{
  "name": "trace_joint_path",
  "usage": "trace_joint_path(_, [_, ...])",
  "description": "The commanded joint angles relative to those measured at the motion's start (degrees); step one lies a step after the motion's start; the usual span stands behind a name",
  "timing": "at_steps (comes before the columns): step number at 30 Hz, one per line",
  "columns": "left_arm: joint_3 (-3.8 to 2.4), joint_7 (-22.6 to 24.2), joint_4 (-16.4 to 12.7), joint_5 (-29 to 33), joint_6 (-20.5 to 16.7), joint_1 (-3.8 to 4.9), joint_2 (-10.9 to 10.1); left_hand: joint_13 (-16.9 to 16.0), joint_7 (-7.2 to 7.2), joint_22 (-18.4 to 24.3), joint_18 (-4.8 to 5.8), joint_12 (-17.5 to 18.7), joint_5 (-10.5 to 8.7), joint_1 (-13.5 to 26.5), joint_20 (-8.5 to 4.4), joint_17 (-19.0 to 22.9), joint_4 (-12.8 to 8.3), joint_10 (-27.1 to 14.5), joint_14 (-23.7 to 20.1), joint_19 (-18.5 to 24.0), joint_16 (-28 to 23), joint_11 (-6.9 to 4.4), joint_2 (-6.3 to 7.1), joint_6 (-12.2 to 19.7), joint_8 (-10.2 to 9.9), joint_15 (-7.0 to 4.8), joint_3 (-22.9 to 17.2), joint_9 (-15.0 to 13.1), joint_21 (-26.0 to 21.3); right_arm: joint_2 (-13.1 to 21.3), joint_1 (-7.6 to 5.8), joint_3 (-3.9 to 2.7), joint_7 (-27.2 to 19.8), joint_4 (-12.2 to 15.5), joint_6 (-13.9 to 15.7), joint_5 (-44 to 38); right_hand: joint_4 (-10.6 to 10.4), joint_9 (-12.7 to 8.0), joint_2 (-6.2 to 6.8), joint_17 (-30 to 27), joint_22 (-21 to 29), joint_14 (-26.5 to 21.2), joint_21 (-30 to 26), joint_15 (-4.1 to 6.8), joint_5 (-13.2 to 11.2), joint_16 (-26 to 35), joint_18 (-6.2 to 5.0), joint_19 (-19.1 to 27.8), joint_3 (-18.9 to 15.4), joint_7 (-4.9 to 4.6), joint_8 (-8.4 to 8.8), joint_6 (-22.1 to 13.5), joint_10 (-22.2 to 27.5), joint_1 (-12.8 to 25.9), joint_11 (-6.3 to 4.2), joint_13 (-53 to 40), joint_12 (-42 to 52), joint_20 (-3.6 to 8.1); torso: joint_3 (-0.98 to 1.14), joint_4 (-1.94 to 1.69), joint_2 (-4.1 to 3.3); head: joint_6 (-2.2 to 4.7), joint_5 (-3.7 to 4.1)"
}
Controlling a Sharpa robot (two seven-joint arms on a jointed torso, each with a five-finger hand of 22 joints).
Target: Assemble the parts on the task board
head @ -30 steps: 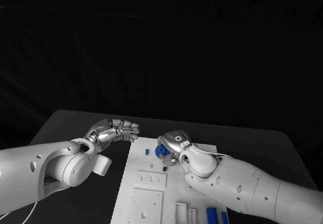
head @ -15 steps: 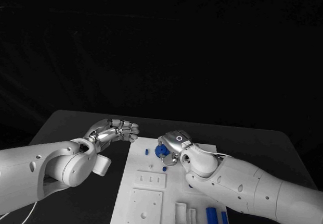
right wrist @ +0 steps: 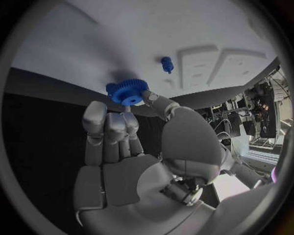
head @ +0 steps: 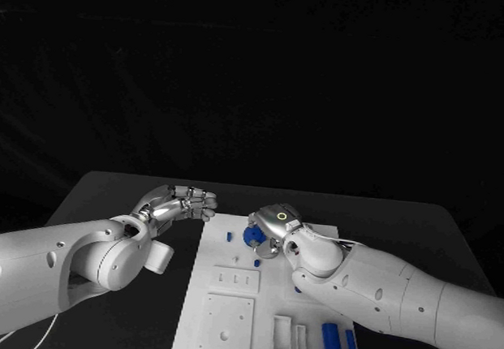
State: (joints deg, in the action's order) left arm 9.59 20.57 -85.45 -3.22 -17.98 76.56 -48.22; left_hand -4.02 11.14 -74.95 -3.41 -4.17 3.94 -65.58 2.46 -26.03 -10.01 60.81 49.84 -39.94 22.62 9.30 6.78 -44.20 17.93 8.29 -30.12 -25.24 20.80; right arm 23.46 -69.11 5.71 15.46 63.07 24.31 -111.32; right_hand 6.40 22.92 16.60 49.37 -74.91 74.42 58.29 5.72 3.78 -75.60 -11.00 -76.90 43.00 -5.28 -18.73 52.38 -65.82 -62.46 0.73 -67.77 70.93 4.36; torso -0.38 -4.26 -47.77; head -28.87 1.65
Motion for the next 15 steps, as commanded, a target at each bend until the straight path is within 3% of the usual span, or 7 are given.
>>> trace_joint_path(1, [-0.05, 0.4, -0.1, -0.2, 0.8, 0.09, 0.1, 0.1, 0.07, -0.9, -0.48, 0.3, -0.27, 0.6, 0.24, -0.1, -0.5, 0.1, 0.4, -0.3, -0.4, 0.36, 0.09, -0.1, -0.3, 0.16, 0.0, 0.1, -0.3, 0.2, 0.29, 0.14, 0.0, 0.0, -1.3, -0.1, 0.1, 0.0, 0.23, 0.1, -0.8, 0.0, -0.1, -0.16, 0.3, 0.4, -4.00, 0.0, -0.4, -1.80, 0.34, 1.7, 0.5, 0.2, -0.07, 0.0, -0.3, 0.53, 0.00, 0.02, -0.01, 0.00, 0.00])
trace_joint_path(15, [-0.05, 0.3, -0.1, -0.2, 0.9, 0.08, 0.0, 0.1, 0.08, -0.9, -0.48, 0.3, -0.28, 0.7, 0.24, -0.1, -0.5, 0.1, 0.4, -0.3, -0.4, 0.37, 0.09, -0.1, -0.3, 0.17, 0.0, 0.1, -0.3, 0.4, 0.38, 0.14, 0.1, 0.1, -0.7, -0.1, 0.1, 0.0, 0.27, 0.2, -0.8, 0.0, -0.1, -0.10, 1.1, 0.5, -4.00, 0.1, -0.9, -1.73, 0.25, 2.0, 0.6, 0.4, -0.13, 0.1, -0.4, 0.53, -0.01, -0.01, 0.01, -0.26, -0.02])
